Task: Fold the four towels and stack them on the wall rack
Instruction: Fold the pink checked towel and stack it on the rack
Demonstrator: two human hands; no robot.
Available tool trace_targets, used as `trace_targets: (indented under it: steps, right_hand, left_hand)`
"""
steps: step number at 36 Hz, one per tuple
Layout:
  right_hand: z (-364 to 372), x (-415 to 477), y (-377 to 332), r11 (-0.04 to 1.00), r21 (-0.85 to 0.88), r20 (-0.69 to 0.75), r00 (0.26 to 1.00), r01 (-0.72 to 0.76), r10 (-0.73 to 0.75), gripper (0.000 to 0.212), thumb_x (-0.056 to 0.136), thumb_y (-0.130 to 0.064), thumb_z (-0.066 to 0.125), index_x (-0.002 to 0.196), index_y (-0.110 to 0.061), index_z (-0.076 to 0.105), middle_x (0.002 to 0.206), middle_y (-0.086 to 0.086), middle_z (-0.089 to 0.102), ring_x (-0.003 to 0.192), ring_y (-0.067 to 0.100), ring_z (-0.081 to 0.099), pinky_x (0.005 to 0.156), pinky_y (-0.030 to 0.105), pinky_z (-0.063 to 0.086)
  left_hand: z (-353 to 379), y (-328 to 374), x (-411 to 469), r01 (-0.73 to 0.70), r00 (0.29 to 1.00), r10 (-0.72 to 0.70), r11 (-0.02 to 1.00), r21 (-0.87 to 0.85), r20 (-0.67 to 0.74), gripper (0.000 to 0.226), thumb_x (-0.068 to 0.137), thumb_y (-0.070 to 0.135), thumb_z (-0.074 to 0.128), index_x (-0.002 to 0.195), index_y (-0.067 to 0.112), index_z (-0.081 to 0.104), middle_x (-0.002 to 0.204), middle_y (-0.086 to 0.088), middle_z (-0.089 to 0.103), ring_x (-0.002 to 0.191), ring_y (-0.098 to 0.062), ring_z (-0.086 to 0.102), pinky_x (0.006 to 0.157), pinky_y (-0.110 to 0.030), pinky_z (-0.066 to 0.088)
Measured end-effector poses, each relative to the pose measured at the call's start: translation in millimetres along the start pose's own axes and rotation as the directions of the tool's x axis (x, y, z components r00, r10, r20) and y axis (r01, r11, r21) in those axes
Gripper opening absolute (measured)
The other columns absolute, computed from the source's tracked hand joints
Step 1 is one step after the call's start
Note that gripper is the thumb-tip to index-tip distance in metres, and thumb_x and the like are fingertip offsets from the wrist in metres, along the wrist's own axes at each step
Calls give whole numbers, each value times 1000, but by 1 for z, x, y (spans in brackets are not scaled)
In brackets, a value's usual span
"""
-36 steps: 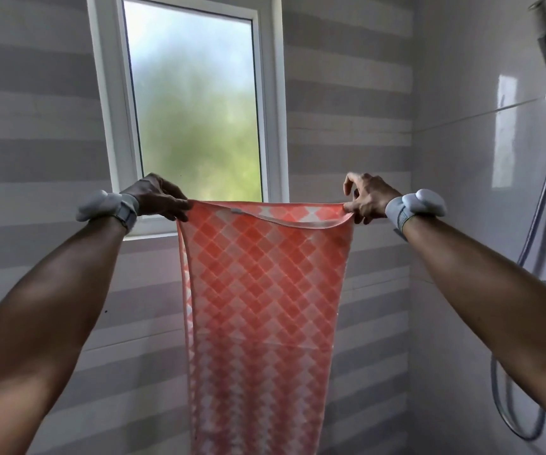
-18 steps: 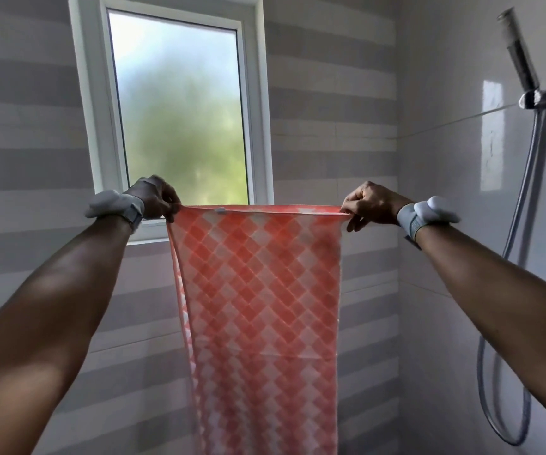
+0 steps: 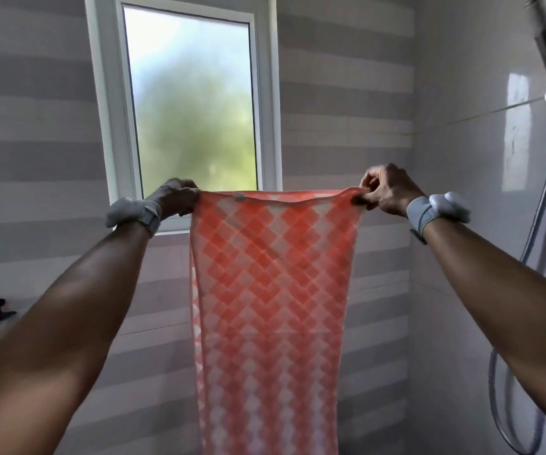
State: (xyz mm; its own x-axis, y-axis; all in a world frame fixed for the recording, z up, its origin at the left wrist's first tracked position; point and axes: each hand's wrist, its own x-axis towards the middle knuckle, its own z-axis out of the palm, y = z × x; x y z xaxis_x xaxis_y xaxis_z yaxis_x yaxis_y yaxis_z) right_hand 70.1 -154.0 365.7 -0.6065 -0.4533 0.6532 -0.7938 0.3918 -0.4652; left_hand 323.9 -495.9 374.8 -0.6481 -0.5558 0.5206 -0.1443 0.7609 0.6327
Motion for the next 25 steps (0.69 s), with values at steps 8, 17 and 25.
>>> trace_targets:
  steps: [8,17,25]
  right_hand:
    - [5,3,-7,937,-342,251,968,69,20,11,79,-17,80,85,-23,73,82,-1,73,82,20,68,71,25,47]
    - [14,-9,-4,993,-86,166,982,-75,89,15,91,0,64,83,-10,56,74,11,71,60,22,74,39,22,47]
    - [4,-14,-12,984,132,215,973,-118,88,8,90,1,63,89,-7,60,76,20,75,70,32,75,79,50,61]
  left_hand:
    - [-2,-11,-8,-97,995,92,990,104,46,29,88,32,72,63,19,65,52,9,57,57,-14,48,58,-23,38]
    - [-7,-12,-2,-143,988,129,971,189,86,6,88,15,71,86,11,75,52,8,67,48,-6,57,46,-15,48]
    - [-7,-9,-4,-53,990,3,930,363,139,22,81,32,79,87,11,73,83,-5,68,81,-20,59,74,-27,44]
